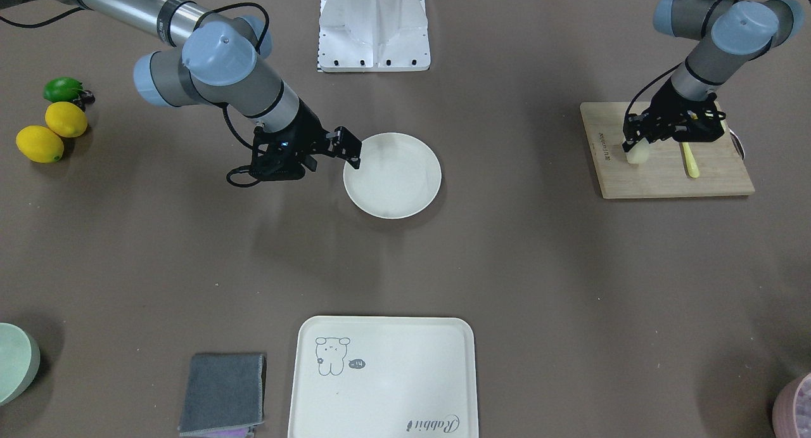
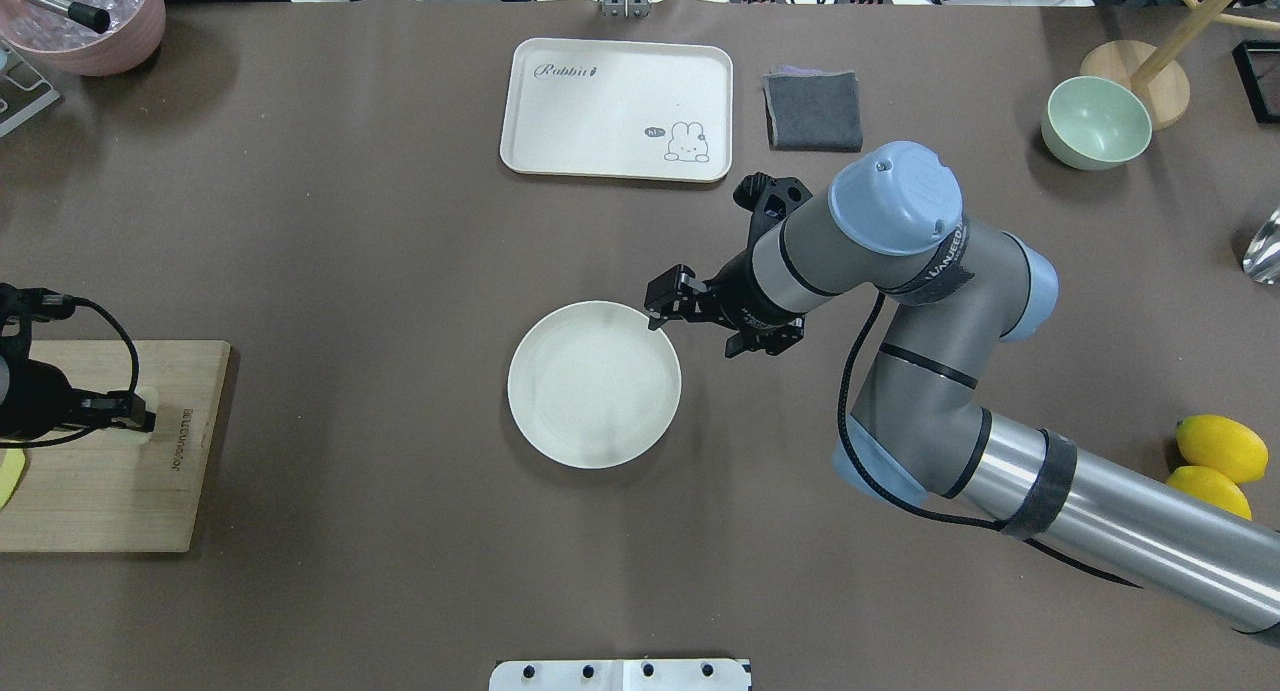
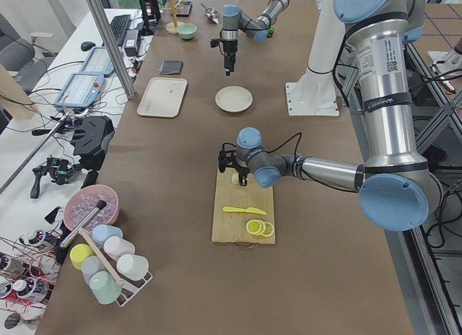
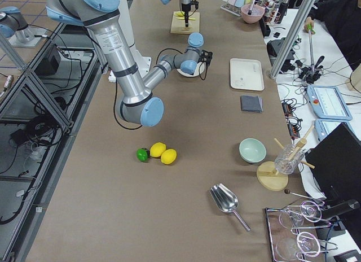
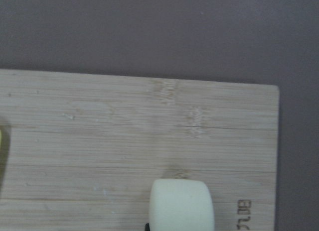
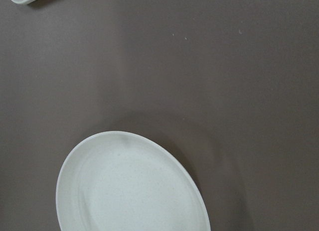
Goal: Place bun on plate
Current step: 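Open the right gripper and withdraw it while the left gripper grasps the pale bun, then carry the pale bun with the left gripper over the white plate and lower it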
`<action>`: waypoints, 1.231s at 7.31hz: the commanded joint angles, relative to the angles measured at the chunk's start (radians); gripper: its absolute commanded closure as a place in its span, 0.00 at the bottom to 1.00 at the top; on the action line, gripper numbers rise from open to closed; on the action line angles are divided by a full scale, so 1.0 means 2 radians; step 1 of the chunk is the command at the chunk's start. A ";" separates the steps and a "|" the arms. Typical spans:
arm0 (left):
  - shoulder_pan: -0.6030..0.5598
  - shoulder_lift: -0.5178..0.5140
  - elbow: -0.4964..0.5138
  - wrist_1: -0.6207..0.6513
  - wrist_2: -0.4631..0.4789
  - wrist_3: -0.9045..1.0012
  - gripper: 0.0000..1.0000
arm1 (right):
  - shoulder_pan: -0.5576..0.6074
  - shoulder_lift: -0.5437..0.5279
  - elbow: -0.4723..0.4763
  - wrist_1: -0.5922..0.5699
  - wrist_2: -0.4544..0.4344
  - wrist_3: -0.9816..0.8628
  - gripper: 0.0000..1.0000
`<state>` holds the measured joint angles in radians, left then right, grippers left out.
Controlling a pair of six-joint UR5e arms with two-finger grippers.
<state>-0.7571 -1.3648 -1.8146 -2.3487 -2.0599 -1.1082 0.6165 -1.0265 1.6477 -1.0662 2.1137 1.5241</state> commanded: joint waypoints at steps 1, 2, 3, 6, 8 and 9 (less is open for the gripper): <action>0.000 -0.063 -0.018 0.025 0.001 -0.057 0.64 | 0.042 -0.017 0.004 0.000 0.041 -0.004 0.00; 0.003 -0.122 -0.018 0.063 0.002 -0.077 0.63 | 0.070 -0.033 0.004 0.001 0.063 -0.011 0.00; 0.027 -0.185 -0.014 0.108 0.006 -0.095 0.63 | 0.103 -0.045 0.003 0.000 0.086 -0.034 0.00; 0.096 -0.340 -0.004 0.263 0.071 -0.155 0.62 | 0.198 -0.118 -0.001 -0.005 0.153 -0.173 0.00; 0.151 -0.410 0.054 0.265 0.125 -0.178 0.62 | 0.232 -0.173 -0.002 -0.004 0.165 -0.267 0.00; 0.174 -0.428 0.077 0.264 0.145 -0.187 0.62 | 0.238 -0.185 -0.002 -0.003 0.166 -0.284 0.00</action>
<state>-0.4678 -2.1637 -1.7189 -1.8235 -1.8224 -1.4602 1.0683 -1.3544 1.6453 -1.0735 2.4382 1.0257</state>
